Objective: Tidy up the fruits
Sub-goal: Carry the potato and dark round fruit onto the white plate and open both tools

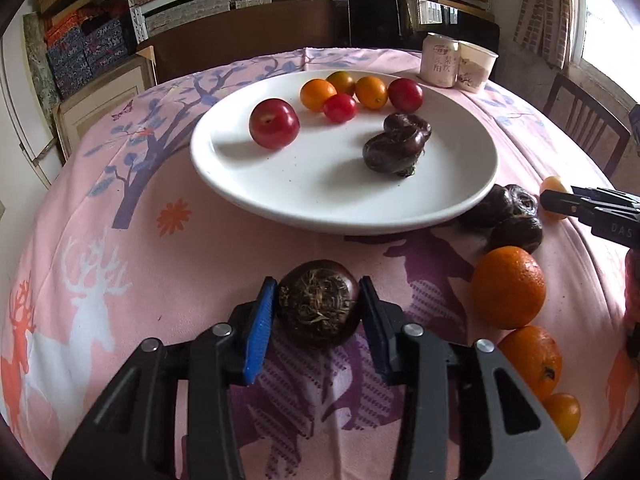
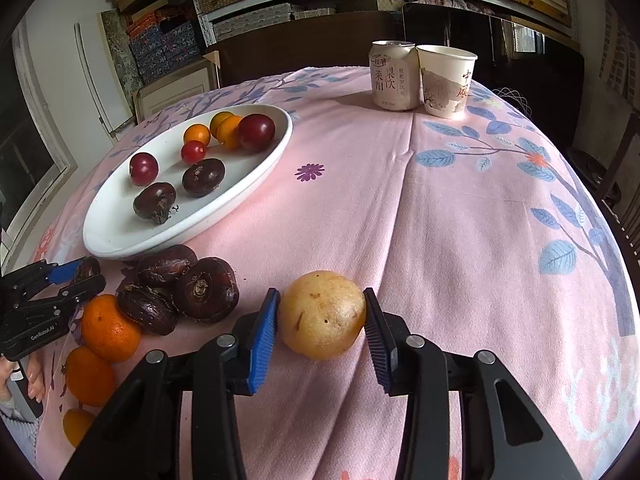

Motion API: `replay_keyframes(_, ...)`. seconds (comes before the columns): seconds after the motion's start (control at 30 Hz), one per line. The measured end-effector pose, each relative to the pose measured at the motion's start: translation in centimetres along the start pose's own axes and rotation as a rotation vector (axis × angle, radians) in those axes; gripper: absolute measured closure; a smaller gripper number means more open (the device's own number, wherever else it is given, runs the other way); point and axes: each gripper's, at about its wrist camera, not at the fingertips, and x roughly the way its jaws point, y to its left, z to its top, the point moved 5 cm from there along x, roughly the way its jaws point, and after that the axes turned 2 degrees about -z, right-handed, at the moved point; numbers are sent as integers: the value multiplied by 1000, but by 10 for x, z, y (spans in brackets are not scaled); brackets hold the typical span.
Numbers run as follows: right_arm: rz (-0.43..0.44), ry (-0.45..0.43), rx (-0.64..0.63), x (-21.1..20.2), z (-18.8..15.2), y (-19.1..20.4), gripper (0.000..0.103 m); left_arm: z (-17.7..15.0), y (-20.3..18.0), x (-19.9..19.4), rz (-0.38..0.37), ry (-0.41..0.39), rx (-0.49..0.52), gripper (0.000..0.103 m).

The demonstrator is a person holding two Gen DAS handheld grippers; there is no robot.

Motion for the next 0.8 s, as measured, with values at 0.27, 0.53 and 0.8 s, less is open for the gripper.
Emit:
replay_keyframes(0.27,29,-59,11,-18,0,0,61,-2,-11,-29,8,-83,19,62)
replay_keyframes(0.53,159,-171,84,-46,24,10,61,37,3,-54,-2,-166,-41,62)
replay_keyframes(0.8,193,-125,-11,-7,68,68,61,73,9,-9,-8,-126,-65,60)
